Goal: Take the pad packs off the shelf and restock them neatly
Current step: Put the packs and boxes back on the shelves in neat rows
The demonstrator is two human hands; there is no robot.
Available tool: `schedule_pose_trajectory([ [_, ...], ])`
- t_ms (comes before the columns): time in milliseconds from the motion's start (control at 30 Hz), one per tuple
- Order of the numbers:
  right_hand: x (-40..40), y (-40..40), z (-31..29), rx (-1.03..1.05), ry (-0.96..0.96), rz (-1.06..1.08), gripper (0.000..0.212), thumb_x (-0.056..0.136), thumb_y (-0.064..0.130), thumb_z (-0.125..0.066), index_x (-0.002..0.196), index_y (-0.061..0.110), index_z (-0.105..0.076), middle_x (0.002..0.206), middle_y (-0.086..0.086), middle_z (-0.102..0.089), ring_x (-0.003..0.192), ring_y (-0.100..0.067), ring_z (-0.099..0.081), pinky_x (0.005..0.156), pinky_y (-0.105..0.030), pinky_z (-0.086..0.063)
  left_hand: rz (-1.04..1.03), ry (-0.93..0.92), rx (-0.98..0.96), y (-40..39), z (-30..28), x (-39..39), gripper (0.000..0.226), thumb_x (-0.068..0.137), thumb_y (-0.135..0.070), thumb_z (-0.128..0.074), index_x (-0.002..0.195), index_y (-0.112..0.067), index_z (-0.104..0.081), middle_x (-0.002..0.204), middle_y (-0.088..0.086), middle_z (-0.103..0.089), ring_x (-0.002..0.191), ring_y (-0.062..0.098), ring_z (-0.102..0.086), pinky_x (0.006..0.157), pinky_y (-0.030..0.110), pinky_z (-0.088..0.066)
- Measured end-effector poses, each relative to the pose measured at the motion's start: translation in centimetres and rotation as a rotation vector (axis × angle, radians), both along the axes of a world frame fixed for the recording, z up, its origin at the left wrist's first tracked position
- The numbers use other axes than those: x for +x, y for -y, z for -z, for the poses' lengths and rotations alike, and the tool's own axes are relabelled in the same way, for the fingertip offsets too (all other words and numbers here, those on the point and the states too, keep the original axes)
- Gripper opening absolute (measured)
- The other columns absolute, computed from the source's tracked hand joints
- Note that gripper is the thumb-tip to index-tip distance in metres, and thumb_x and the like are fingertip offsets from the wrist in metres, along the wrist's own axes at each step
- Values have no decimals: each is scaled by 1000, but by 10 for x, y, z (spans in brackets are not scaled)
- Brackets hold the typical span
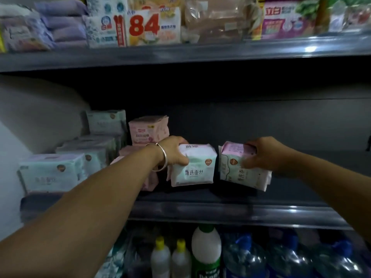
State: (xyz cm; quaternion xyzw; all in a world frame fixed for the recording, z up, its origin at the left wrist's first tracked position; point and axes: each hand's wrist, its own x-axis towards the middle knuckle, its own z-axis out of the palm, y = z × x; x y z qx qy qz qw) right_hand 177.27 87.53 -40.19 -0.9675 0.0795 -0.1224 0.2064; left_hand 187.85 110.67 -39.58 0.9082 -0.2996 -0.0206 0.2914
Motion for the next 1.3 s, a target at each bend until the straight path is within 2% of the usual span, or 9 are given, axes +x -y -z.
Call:
schedule_pose_trajectory([
  [167, 38, 17, -5, -39, -8, -41, 34, 77, 27, -74, 105, 18, -57, 99, 2, -59, 82, -11, -58, 64, -17, -44, -57, 53, 119, 23, 13, 56, 65, 78, -17, -67, 138, -21, -41, 127, 6, -53, 109, 23, -56, 91, 32, -50],
  [300, 66, 26, -5, -5, -35, -70, 32, 78, 28, -73, 102, 26, -53, 96, 7, -56, 85, -9, -55, 62, -14, -42, -40, 130, 312, 42, 20, 91, 69, 83, -17, -66, 143, -18, -32, 141, 6, -40, 126, 23, -44, 103, 29, -40],
  [400, 83, 32, -4, 5, -42, -93, 37, 79, 26, -73, 111, 23, -55, 100, 8, -56, 91, -10, -55, 62, -10, -40, -52, 285, 496, 53, 30, 109, 80, 80, -34, -69, 146, -27, -25, 146, 3, -30, 134, 25, -28, 111, 35, -29],
  [467, 93, 35, -2, -8, -39, -101, 38, 79, 27, -73, 113, 23, -55, 102, 8, -56, 93, -10, -55, 66, -12, -42, -64, 404, 581, 61, 39, 116, 84, 77, -43, -69, 146, -33, -22, 145, 0, -28, 134, 25, -23, 110, 41, -27],
  [633, 113, 44, 6, -10, -32, -106, 34, 77, 28, -73, 106, 25, -55, 106, 5, -61, 99, -14, -60, 83, -26, -51, -158, 579, 648, 82, 51, 139, 81, 85, -24, -61, 149, -26, -12, 148, 3, -26, 135, 28, -22, 107, 43, -24],
  [733, 126, 47, 8, -79, -40, -93, 40, 76, 32, -73, 111, 23, -56, 110, 4, -61, 104, -16, -60, 95, -38, -49, -211, 560, 660, 97, 57, 155, 82, 88, -25, -59, 150, -19, -6, 149, 7, -25, 136, 30, -22, 108, 46, -24],
  [900, 150, 51, 12, -144, -19, -90, 47, 76, 36, -72, 117, 23, -54, 111, 8, -58, 109, -14, -55, 102, -43, -41, -251, 543, 622, 113, 60, 182, 74, 91, -25, -54, 149, -17, -9, 150, 9, -22, 137, 30, -22, 109, 46, -25],
  [1167, 174, 59, 19, -201, 6, -73, 52, 78, 40, -70, 123, 24, -52, 114, 7, -55, 113, -15, -51, 105, -41, -36, -284, 501, 458, 123, 66, 212, 69, 91, -16, -52, 149, -19, -15, 151, 10, -21, 139, 31, -21, 110, 44, -26],
  [1300, 175, 56, 20, -165, 8, -65, 53, 78, 37, -71, 126, 25, -51, 117, 7, -56, 115, -15, -50, 107, -42, -35, -289, 514, 528, 121, 62, 209, 81, 87, -19, -59, 150, -21, -7, 151, 10, -16, 139, 32, -17, 110, 48, -25],
])
